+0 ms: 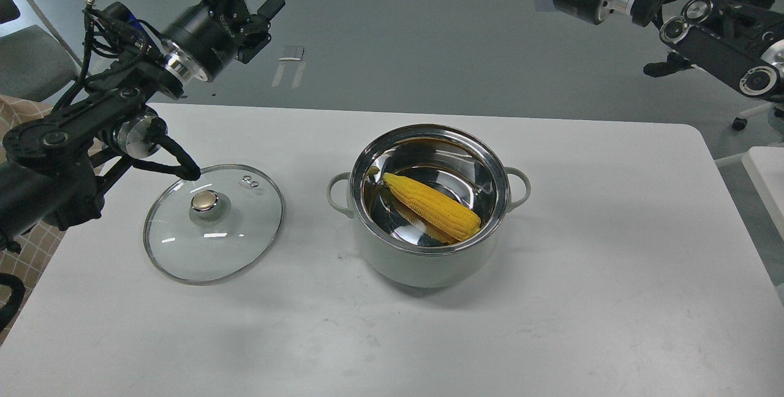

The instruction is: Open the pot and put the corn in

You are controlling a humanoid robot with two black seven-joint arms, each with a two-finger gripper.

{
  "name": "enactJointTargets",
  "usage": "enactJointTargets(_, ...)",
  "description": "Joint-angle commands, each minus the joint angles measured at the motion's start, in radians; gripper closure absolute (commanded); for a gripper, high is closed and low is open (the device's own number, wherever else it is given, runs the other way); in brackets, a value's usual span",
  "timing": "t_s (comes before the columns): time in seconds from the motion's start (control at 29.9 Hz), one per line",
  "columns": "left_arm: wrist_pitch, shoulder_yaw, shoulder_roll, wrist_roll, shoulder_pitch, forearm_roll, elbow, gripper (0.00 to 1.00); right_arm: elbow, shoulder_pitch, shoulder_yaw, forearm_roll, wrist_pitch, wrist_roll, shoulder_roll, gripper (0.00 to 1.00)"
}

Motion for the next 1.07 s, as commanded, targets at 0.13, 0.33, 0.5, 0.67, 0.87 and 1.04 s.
enactJointTargets(0.13, -0.038, 0.001, -0.075, 0.0, 0.001, -0.01, 0.125, 0.02, -0.055, -0.239, 0.367, 0.077, -0.031, 0.0, 0.043, 0.0)
enactJointTargets(0.33, -0.19, -0.056, -0.122, 0.0, 0.041, -0.093, 0.194, 0.02, -0.101, -0.399, 0.555, 0.119, 0.025, 0.0, 0.145, 0.0)
enactJointTargets(0.5, -0.268, -0.112, -0.164, 0.0, 0.087, -0.097, 0.229, 0.02, -0.13, -0.5, 0.711, 0.168, 0.166, 0.0, 0.192, 0.0)
enactJointTargets(0.67, -0.268, -0.114, -0.196, 0.0, 0.122, -0.093, 0.228, 0.02, -0.142, -0.56, 0.749, 0.197, 0.194, 0.0, 0.231, 0.0)
enactJointTargets(0.87, -0.268, -0.116, -0.207, 0.0, 0.137, -0.094, 0.218, 0.02, -0.134, -0.615, 0.76, 0.197, 0.197, 0.0, 0.251, 0.0)
enactJointTargets(1.04, -0.268, -0.117, -0.207, 0.0, 0.136, -0.096, 0.217, 0.02, -0.133, -0.627, 0.802, 0.197, 0.2, 0.0, 0.267, 0.0)
